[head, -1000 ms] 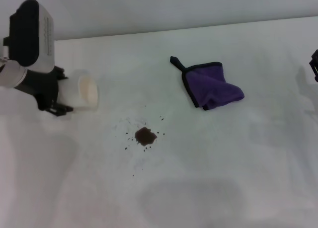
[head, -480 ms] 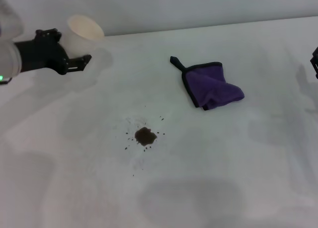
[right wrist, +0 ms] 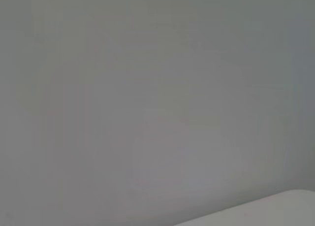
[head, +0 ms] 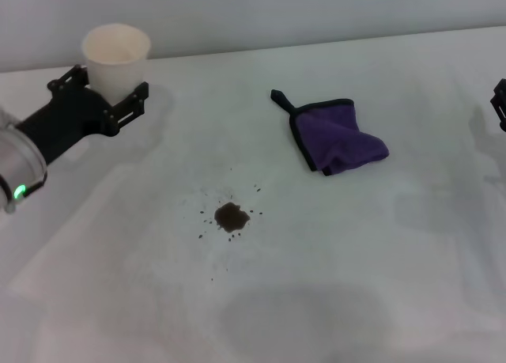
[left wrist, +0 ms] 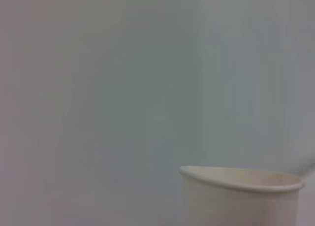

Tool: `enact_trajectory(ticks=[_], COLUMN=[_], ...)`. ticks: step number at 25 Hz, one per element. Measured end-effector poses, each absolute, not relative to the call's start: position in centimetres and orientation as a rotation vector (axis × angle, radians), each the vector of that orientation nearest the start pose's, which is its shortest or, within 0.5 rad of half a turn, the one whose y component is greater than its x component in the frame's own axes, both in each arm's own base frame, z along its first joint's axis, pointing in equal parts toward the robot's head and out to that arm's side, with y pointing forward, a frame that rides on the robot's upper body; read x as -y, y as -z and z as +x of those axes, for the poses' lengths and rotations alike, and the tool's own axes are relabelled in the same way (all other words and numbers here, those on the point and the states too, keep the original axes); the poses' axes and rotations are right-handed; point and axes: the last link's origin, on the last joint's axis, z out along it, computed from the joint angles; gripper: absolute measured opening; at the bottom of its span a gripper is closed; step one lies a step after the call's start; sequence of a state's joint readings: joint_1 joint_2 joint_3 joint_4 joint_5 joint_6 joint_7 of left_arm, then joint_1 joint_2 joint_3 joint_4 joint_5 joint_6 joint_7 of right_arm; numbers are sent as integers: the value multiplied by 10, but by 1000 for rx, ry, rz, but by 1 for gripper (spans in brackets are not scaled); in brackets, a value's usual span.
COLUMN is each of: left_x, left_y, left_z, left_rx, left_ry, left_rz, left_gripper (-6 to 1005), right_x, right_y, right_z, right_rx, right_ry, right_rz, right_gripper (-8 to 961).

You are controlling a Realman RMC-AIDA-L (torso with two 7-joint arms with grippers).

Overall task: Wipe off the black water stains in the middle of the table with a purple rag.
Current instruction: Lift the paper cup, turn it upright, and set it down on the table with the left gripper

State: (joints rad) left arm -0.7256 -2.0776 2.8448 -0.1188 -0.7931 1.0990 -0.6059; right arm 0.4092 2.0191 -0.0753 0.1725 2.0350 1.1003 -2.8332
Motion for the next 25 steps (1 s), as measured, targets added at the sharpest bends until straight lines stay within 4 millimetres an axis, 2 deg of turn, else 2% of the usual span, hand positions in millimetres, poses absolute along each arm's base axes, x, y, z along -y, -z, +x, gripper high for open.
enact_trajectory(ticks=[9,15,18,25], left_x=[-346,-329,-322,-319], left_y=[66,85,89,89], left_z=[-287,-297,-307,-316], left_rx=[588,737,815,840], left_ry=[749,705,673,638], left_rz=[-1948,-1937,-1905,-1893], left_gripper=[762,761,761,761], right_x=[-301,-301,-300,-299], right_y=[-6,-5,-5,-5], right_z=[395,395,395,396], right_rx=[-914,-918,-921,-932], right_ry=[-646,-648,-648,-656], right_rz=[-1331,-1333,-1331,-1325], right_gripper=[715,715,715,714])
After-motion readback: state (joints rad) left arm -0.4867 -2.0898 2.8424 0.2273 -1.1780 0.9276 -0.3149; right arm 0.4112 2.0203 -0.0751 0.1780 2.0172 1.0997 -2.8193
